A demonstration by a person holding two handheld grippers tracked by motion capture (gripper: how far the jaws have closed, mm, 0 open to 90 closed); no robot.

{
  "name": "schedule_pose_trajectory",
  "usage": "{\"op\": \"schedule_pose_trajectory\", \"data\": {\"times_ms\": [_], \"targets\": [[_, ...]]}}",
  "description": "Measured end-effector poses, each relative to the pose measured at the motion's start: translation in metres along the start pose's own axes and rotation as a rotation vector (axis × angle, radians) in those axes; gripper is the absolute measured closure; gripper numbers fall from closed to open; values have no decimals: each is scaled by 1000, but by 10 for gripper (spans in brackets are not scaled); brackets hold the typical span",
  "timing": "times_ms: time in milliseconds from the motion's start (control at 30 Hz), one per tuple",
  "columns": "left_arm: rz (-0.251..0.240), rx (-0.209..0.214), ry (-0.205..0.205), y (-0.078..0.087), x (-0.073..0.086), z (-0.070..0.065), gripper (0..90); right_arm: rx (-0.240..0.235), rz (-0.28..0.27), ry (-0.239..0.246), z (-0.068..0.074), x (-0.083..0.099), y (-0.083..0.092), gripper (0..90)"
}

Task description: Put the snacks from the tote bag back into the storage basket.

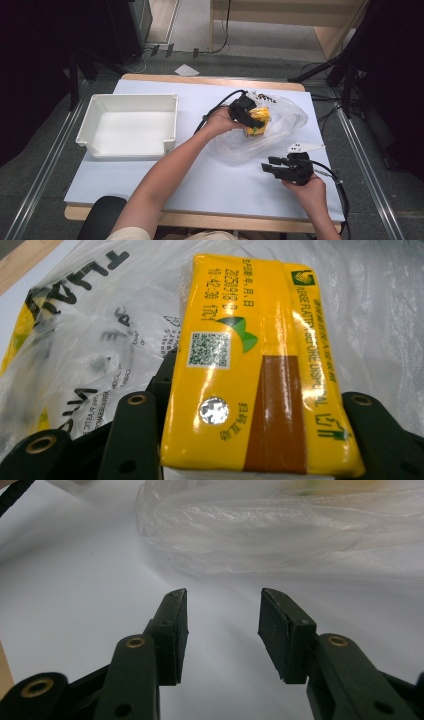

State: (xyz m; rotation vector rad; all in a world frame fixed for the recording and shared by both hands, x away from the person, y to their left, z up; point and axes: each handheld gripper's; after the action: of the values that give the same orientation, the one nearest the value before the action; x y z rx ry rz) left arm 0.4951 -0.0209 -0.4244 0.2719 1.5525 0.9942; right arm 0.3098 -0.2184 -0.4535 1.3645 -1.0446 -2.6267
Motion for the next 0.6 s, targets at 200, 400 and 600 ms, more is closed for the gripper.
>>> {"op": "schedule_pose_trajectory", "data": {"times_ms": [200,400,600], "targets": [[-28,3,53,5,-2,5,512,1,1,-6,0,0,1,561],[-30,-5,57,18,-10,5,513,1,-2,-4,-1,0,1,561],[-22,-3,73,29,-15,6,514,-1,-3,-5,-1,0,1,565]]}}
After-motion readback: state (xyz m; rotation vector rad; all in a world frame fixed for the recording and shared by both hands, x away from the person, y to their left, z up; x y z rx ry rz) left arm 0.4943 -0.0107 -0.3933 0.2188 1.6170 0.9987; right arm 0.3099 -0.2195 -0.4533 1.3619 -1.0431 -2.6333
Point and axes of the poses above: each handheld gripper's, and its own axes: y roughly backward along the jaws, x roughly out of its underside, z roughly to its left, and after that the axes turned 12 degrees about -x, right-handed
